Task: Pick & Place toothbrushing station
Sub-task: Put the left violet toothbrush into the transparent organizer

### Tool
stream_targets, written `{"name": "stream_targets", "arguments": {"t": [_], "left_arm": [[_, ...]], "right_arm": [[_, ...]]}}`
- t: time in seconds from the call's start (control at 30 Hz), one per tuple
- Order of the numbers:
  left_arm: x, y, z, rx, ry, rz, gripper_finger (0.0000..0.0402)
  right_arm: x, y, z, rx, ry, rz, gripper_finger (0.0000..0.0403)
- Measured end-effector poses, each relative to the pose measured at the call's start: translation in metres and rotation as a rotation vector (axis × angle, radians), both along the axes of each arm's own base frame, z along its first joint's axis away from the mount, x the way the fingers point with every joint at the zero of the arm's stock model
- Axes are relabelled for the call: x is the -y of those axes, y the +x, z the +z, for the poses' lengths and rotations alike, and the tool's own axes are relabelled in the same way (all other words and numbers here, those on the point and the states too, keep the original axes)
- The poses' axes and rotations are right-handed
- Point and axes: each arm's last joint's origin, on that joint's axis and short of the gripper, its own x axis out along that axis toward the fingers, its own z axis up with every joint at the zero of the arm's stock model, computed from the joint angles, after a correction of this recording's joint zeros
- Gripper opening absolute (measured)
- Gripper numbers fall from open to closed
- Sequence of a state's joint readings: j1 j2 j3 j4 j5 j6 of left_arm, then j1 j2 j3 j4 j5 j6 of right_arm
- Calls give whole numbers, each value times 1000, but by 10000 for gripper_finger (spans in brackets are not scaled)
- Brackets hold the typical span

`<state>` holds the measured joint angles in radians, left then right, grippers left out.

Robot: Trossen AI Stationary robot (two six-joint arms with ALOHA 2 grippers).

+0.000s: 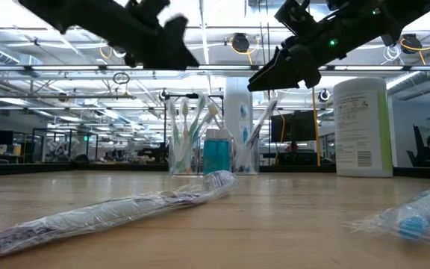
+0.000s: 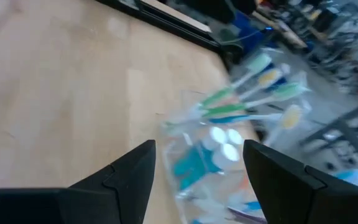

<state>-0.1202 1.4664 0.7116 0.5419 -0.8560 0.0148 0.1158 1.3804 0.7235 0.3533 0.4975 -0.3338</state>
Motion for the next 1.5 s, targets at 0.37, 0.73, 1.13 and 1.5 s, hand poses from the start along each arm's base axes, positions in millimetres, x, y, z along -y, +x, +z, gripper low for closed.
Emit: {"name": "stream_targets", "arguments": {"t": [0.37, 0.73, 1.13, 1.5], "left_arm": [[9, -10, 18, 96, -273, -377, 214], [11, -9, 14, 65, -269, -393, 214], [7, -17, 27, 60, -190, -405, 214], [3, -54, 67, 159, -195, -411, 214]], "right_arm": [[-7, 2, 1, 33, 178, 211, 235], [-27, 15, -14, 43, 465, 480, 235], [-56, 49, -79, -34, 688, 644, 235], [-57, 75, -118, -122, 660, 623, 235]]}}
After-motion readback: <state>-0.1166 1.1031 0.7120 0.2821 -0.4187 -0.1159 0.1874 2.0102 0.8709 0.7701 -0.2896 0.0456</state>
